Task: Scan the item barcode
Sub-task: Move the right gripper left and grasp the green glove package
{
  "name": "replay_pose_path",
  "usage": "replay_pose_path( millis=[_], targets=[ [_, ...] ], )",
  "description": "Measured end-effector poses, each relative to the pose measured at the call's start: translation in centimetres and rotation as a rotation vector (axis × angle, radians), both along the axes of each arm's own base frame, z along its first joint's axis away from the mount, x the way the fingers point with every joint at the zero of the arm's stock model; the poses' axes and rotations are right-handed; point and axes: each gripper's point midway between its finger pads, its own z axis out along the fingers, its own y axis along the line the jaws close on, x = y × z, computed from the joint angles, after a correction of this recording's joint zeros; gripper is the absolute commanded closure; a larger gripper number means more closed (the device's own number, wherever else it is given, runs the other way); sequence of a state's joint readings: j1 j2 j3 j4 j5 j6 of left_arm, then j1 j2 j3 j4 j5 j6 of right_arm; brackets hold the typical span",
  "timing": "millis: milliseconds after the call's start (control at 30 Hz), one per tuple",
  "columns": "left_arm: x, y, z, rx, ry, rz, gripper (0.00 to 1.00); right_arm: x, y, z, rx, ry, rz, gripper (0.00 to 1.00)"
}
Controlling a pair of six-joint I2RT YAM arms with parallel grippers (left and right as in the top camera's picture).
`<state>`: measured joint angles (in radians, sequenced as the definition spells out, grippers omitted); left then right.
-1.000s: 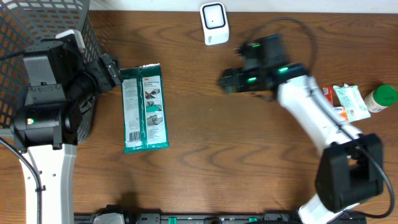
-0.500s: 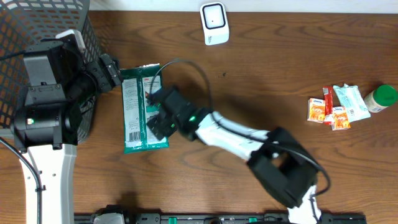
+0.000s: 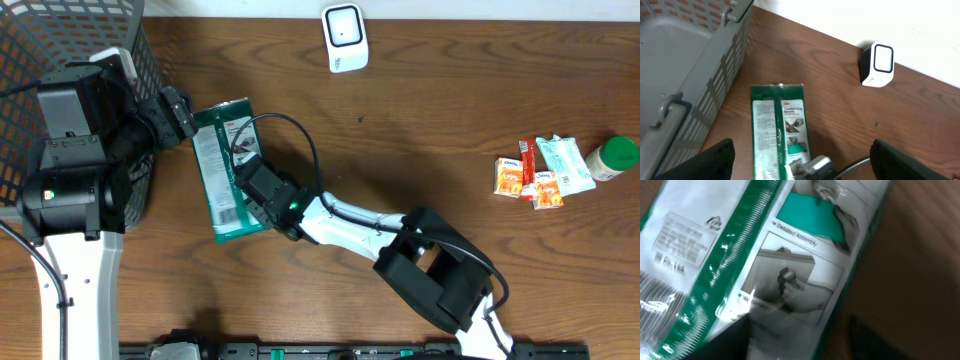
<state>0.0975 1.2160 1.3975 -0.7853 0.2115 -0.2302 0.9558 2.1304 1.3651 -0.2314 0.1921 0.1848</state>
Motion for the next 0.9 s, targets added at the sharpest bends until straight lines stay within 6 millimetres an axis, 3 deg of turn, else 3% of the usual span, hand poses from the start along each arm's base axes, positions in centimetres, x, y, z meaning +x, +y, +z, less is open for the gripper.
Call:
replay_pose_path(
  millis=[67, 300, 500, 733, 800, 833, 900],
  targets=[
    [0.0, 0.0, 0.0, 0.000, 0.000, 0.000, 0.13, 0.2, -1.4, 0.1, -0.041, 0.001, -0.044, 0.65],
    [0.0, 0.0, 0.0, 0.000, 0.000, 0.000, 0.13, 1.3, -6.0, 0.1, -0.104, 0.070, -0.197, 0.57],
    [0.0, 0.0, 0.0, 0.000, 0.000, 0.000, 0.13, 0.0, -7.9, -0.4, -0.104, 0.214, -0.223, 0.50],
    [0.0, 0.0, 0.0, 0.000, 0.000, 0.000, 0.13, 1.1, -6.3, 0.2, -0.014, 0.196, -0.205, 0.44],
    [0.0, 0.0, 0.0, 0.000, 0.000, 0.000, 0.13, 1.6, -5.7, 0.8, 0.025, 0.181, -0.201, 0.29],
    [0.0, 0.0, 0.0, 0.000, 0.000, 0.000, 0.13, 2.0, -5.3, 1.2, 0.048, 0.163, -0.191, 0.14],
    [0.0, 0.0, 0.0, 0.000, 0.000, 0.000, 0.13, 3.0, -3.9, 2.4, 0.113, 0.110, -0.166, 0.09]
  ],
)
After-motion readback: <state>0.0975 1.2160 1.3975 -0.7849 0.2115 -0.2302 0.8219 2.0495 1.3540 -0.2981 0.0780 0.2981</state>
